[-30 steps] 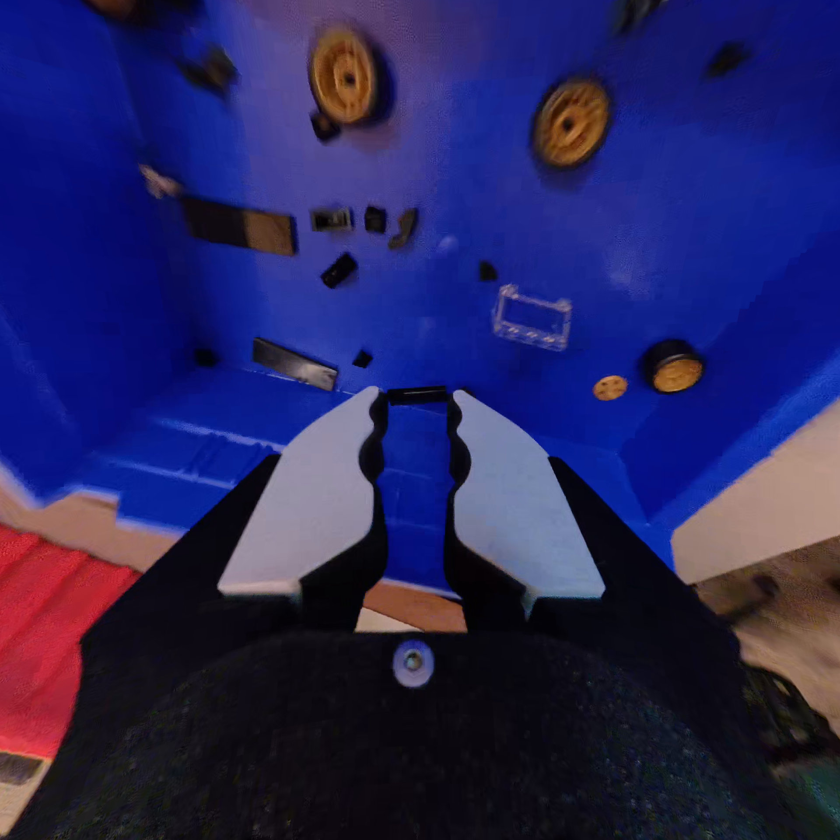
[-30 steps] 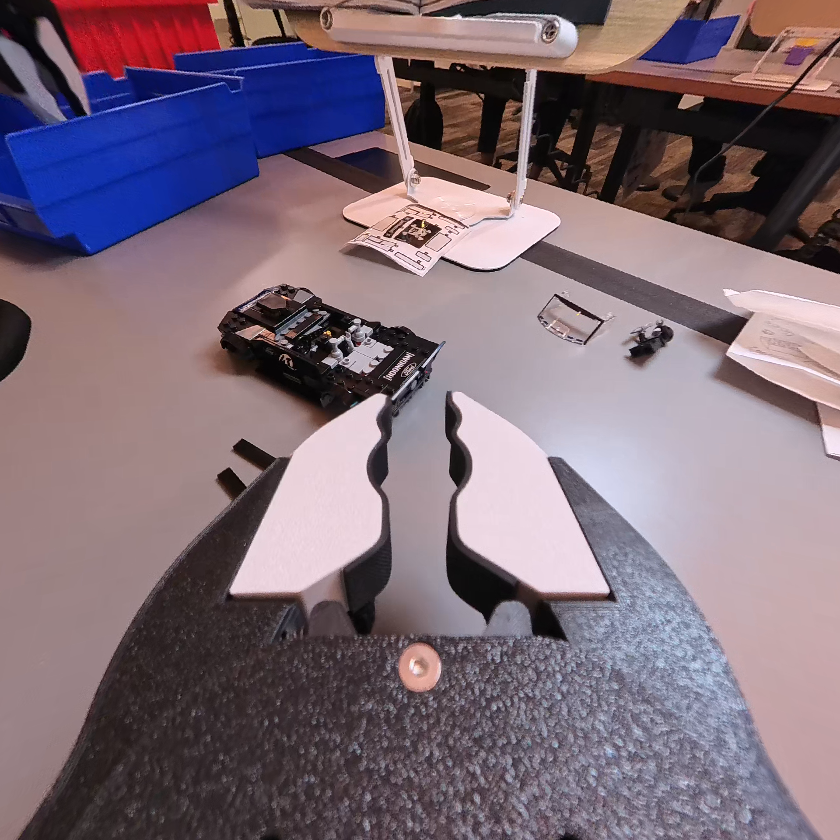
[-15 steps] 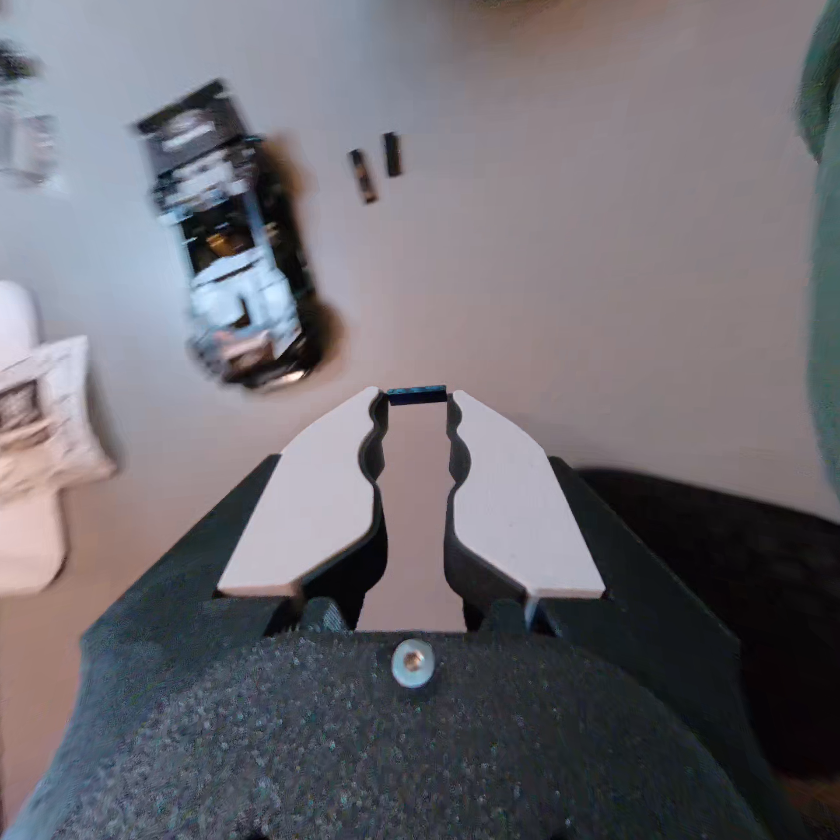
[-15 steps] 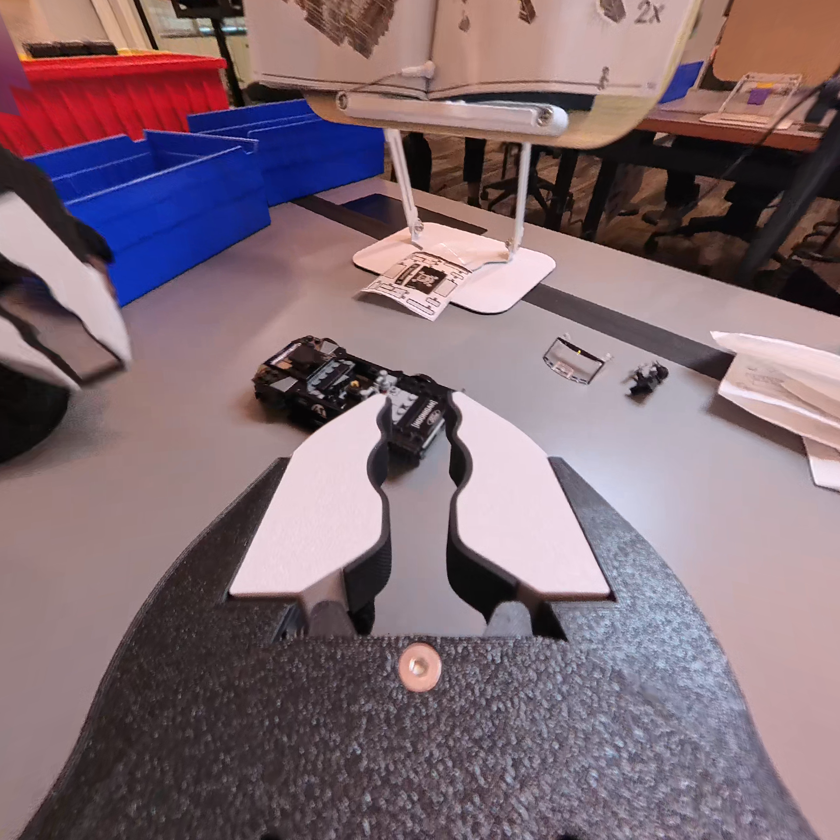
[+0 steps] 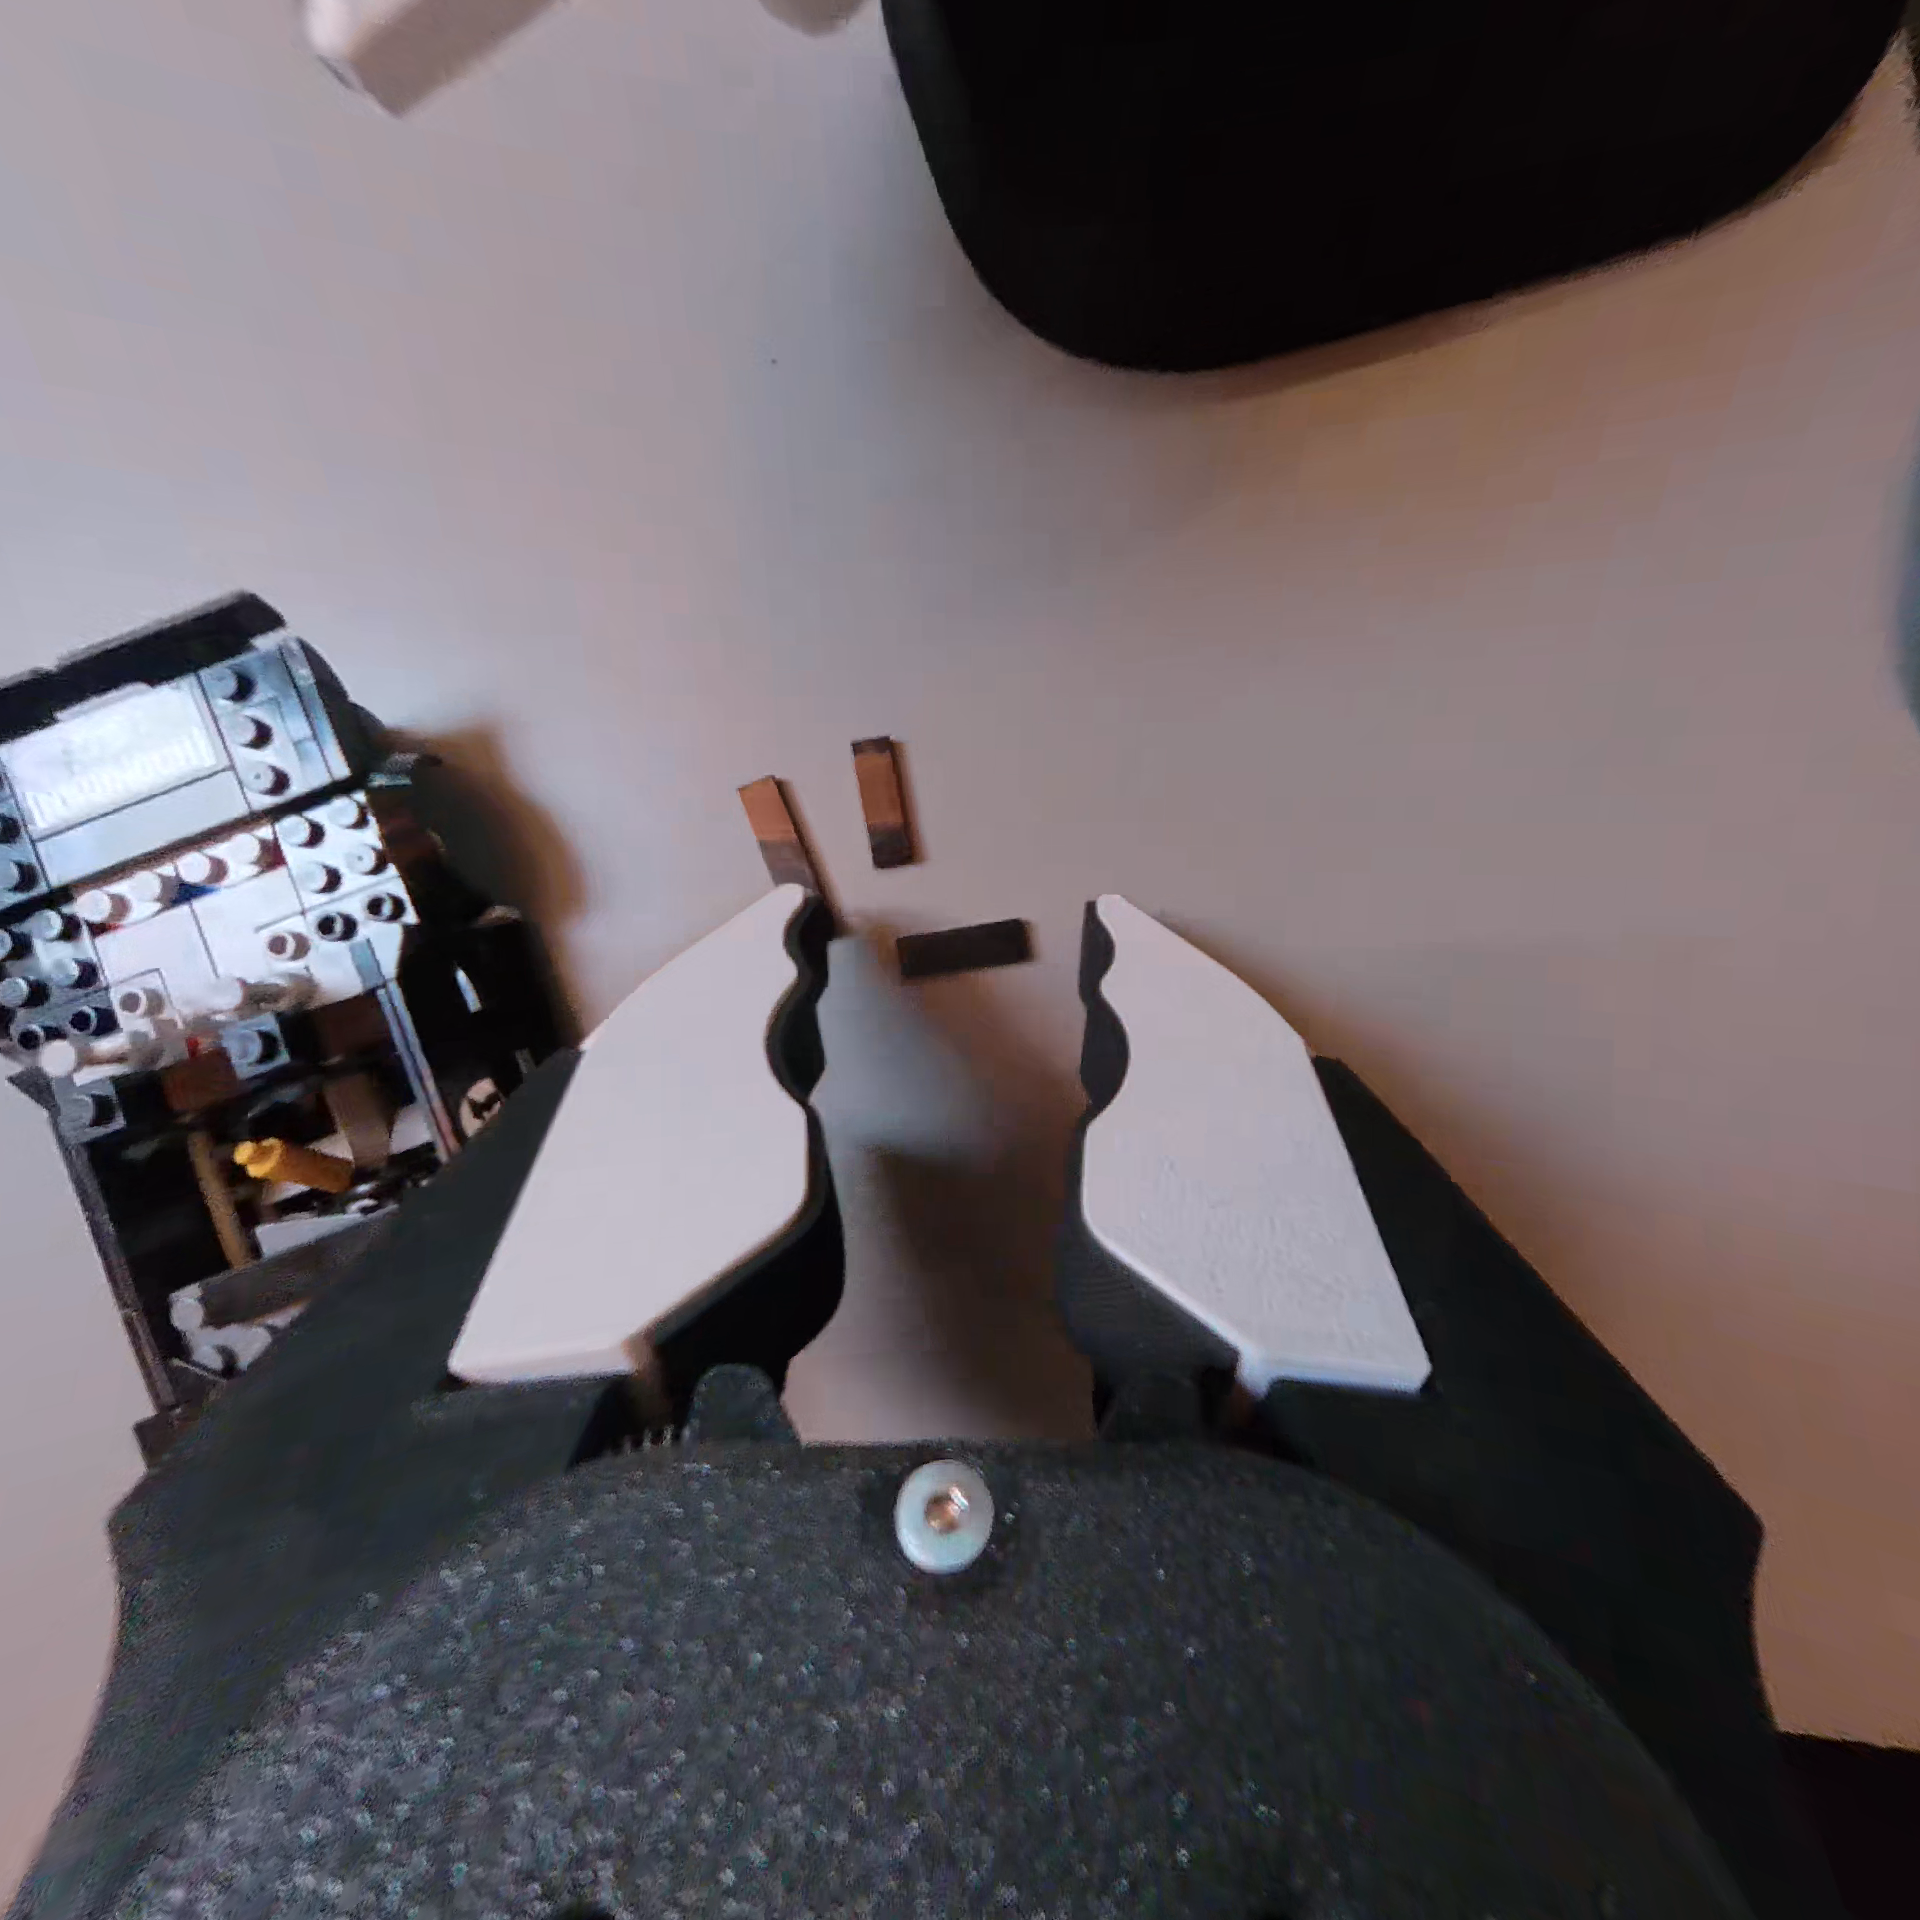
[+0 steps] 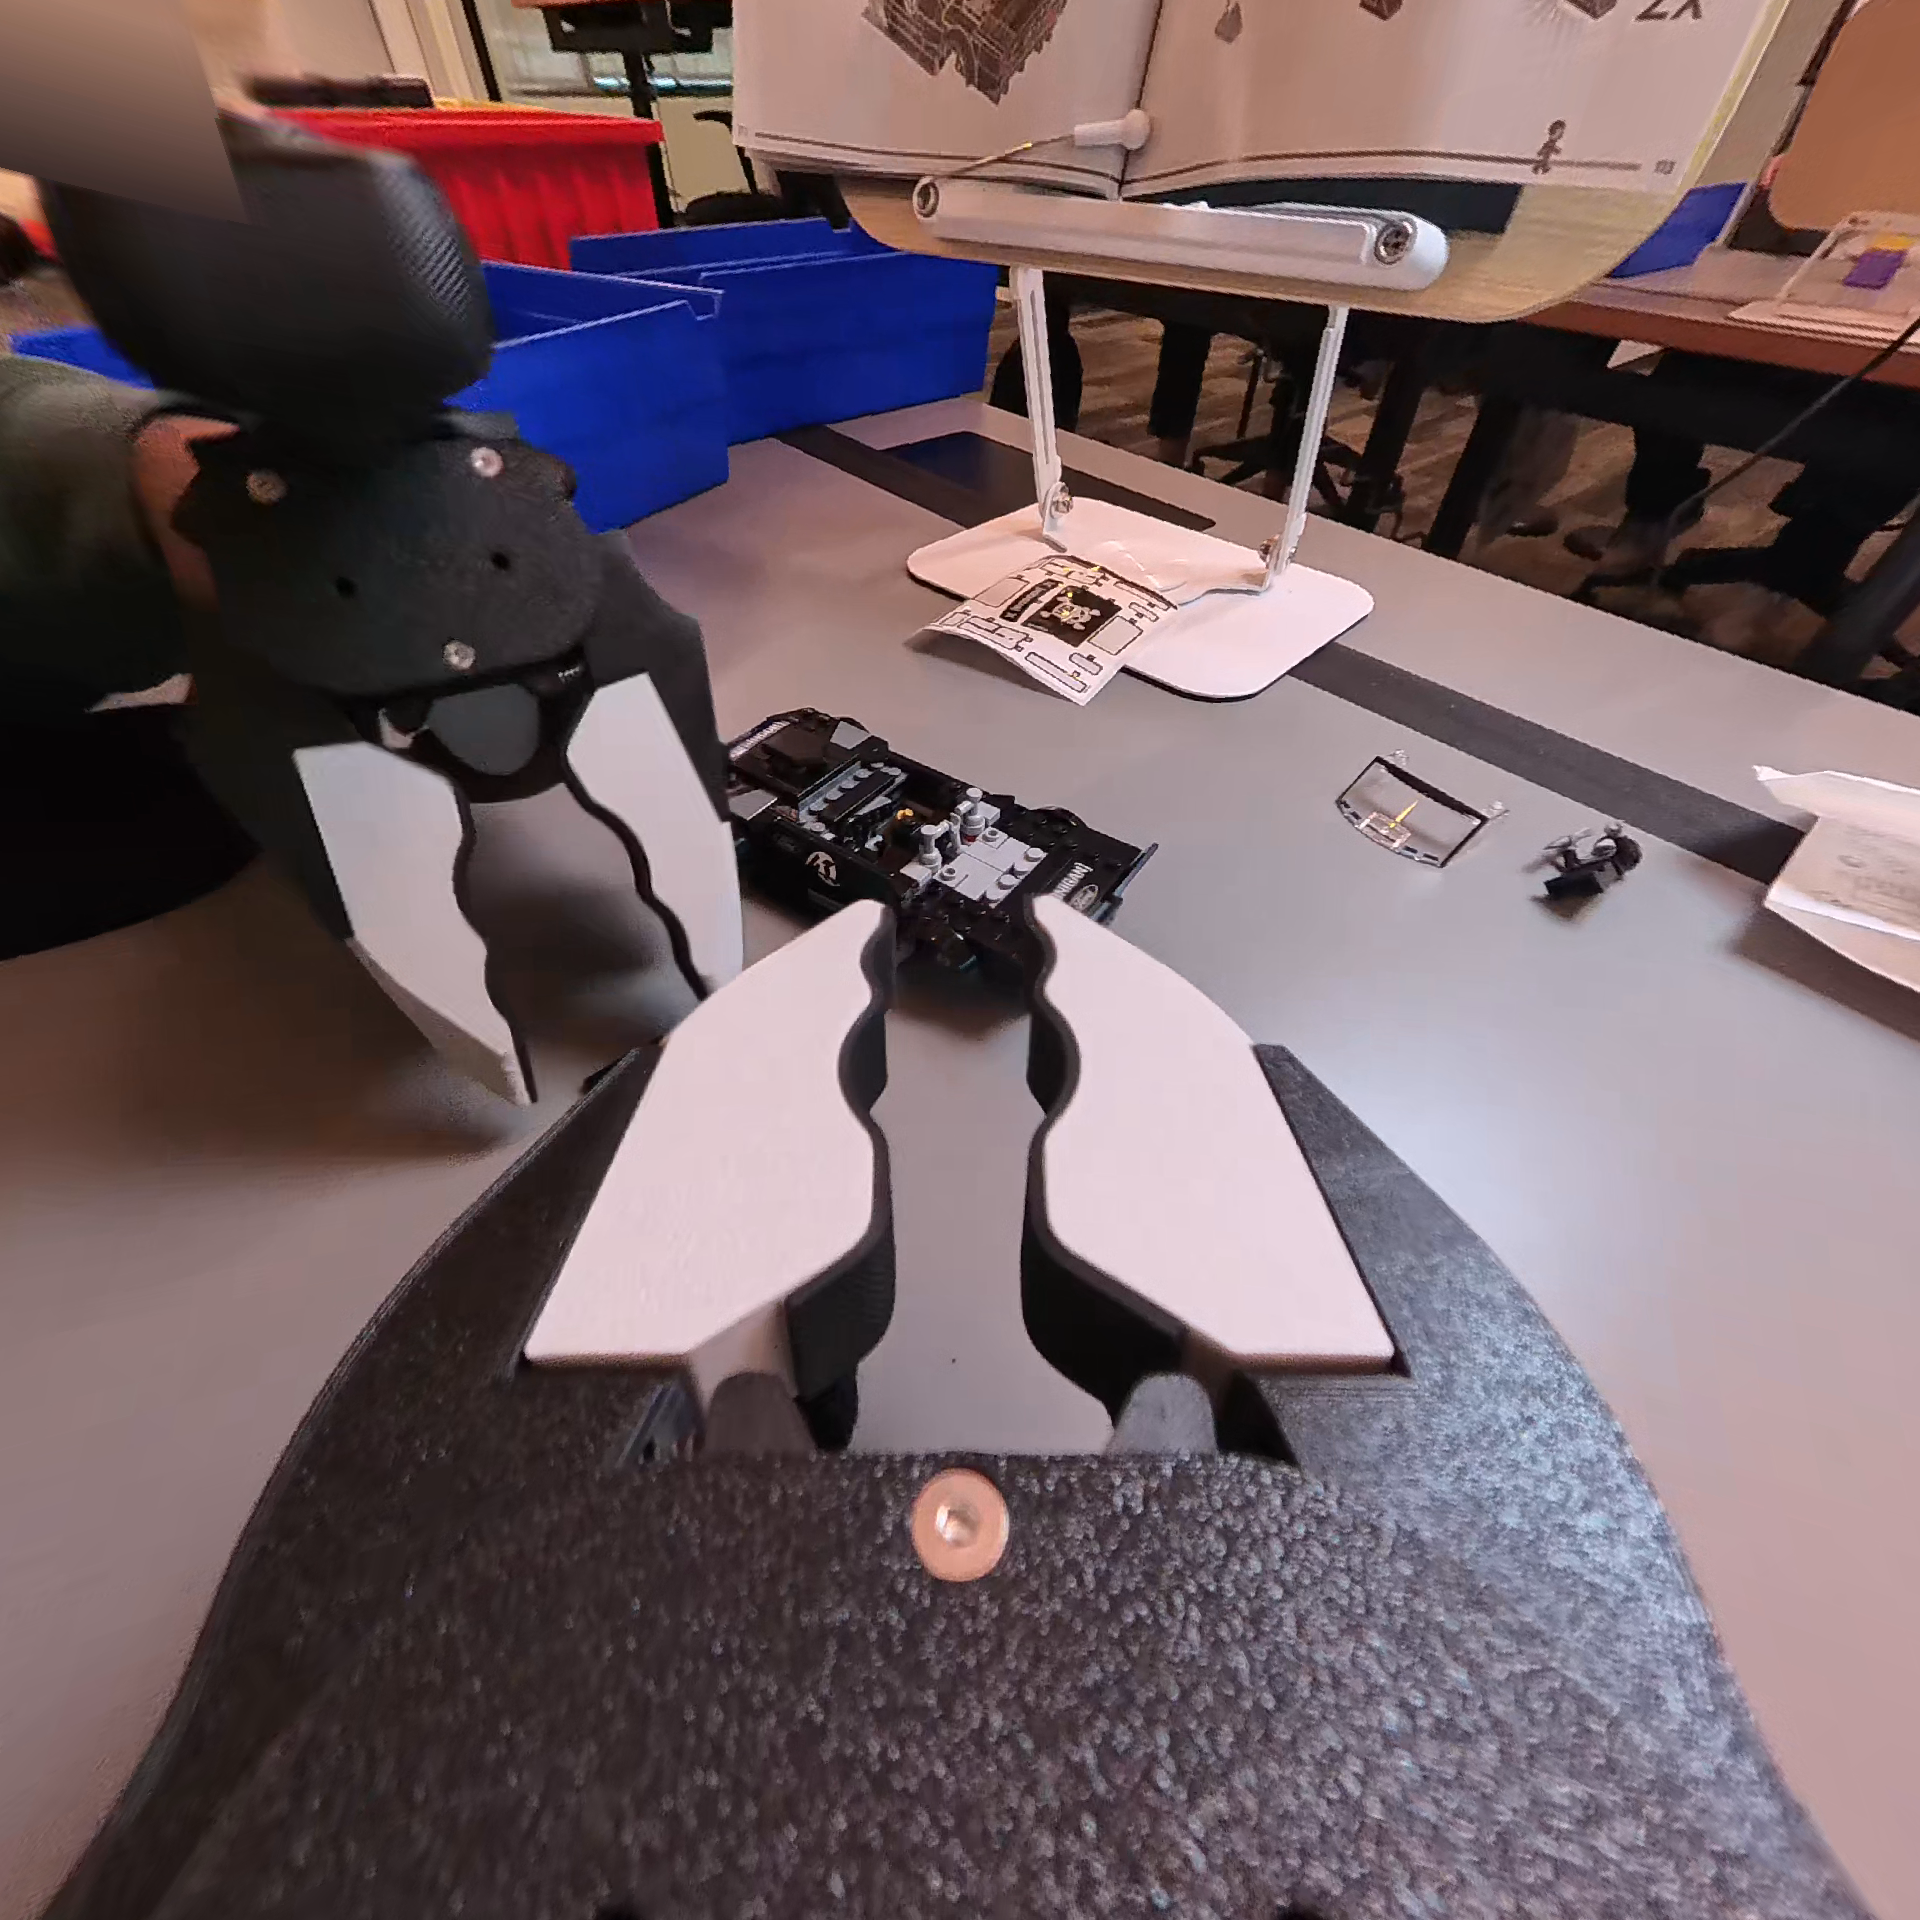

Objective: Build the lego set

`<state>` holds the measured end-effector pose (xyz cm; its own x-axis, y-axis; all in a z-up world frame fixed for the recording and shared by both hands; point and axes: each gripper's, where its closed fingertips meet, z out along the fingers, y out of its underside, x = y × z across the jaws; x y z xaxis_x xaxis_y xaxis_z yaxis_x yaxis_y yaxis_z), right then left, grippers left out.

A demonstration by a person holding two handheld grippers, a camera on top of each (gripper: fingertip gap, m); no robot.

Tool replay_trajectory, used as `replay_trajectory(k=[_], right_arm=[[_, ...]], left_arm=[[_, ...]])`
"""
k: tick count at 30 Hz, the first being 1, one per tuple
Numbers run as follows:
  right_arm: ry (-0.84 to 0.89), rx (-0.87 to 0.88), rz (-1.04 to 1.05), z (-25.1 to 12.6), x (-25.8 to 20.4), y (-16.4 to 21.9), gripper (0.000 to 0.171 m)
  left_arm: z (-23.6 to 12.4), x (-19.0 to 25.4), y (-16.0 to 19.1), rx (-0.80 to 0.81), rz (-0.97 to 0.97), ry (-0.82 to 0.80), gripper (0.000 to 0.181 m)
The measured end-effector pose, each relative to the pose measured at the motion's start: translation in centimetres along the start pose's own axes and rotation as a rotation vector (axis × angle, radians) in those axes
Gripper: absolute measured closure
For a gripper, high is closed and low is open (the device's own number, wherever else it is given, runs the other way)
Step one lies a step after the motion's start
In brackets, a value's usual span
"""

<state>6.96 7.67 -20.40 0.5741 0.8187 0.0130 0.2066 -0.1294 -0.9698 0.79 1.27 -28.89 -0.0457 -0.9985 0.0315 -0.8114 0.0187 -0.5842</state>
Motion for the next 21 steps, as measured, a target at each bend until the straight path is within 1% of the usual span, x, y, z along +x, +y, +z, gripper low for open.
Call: replay_trajectory(k=[2,4,6,8,10,11,13,18,20,21], right_arm=[[-0.015,0.009,0.008,-0.1,-0.2,0.0,0.149],[-0.023,0.023,0.010,-0.3,-0.3,-0.2,0.149],[-0.033,0.037,0.019,-0.6,-0.4,-0.4,0.149],[-0.036,0.049,0.030,-0.8,-0.3,-0.6,0.149],[-0.036,0.060,0.046,-1.1,-0.2,-0.8,0.149],[-0.036,0.065,0.052,-1.2,-0.2,-0.8,0.149],[-0.031,0.073,0.057,-1.5,-0.1,-0.9,0.149],[-0.024,0.082,0.060,-1.6,0.0,-1.1,0.149],[-0.019,0.082,0.061,-1.6,0.0,-1.1,0.149],[-0.017,0.082,0.063,-1.5,0.1,-1.0,0.149]], left_arm=[[-0.7,-0.3,-0.8,0.048,-0.049,0.027,0.136],[-1.3,-1.8,-1.1,0.074,-0.129,-0.005,0.147],[-1.0,-3.1,-0.9,0.034,-0.192,-0.040,0.150],[-0.2,-3.7,-0.1,-0.048,-0.171,-0.072,0.150],[0.6,-3.1,0.2,-0.101,-0.158,-0.038,0.152],[0.8,-3.0,-0.1,-0.090,-0.160,-0.030,0.157],[0.9,-3.6,0.1,-0.114,-0.158,-0.069,0.173],[0.7,-3.4,0.4,-0.121,-0.124,-0.076,0.173],[-0.5,-3.3,0.6,-0.095,-0.131,-0.095,0.173],[-1.8,-3.4,0.6,-0.068,-0.144,-0.118,0.173]])
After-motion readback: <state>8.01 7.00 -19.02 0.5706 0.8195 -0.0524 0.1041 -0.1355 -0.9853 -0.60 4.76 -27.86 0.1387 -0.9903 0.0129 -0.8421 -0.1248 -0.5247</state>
